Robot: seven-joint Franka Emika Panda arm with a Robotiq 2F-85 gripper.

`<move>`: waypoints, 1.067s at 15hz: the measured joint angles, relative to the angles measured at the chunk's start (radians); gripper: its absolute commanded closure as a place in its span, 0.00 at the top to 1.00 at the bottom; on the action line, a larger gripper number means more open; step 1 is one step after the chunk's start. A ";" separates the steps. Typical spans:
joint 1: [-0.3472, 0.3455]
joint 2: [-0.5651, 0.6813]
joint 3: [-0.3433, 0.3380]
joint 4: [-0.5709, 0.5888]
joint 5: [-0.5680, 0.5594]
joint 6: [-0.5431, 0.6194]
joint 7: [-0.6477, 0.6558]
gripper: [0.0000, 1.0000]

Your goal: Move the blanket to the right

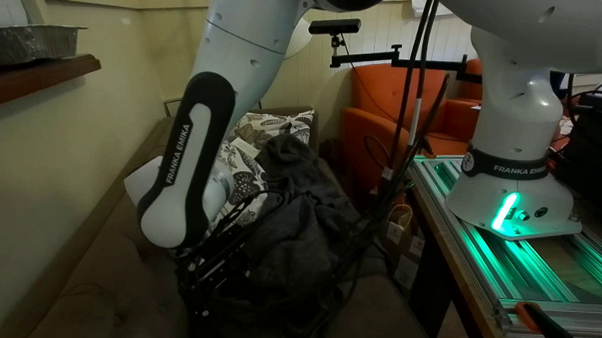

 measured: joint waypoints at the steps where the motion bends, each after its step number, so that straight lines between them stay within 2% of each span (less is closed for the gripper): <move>1: 0.006 0.015 -0.003 0.020 0.000 -0.008 0.012 1.00; 8: 0.034 0.149 -0.020 0.202 -0.038 -0.110 0.111 1.00; 16: 0.048 0.338 -0.024 0.469 -0.102 -0.290 0.201 1.00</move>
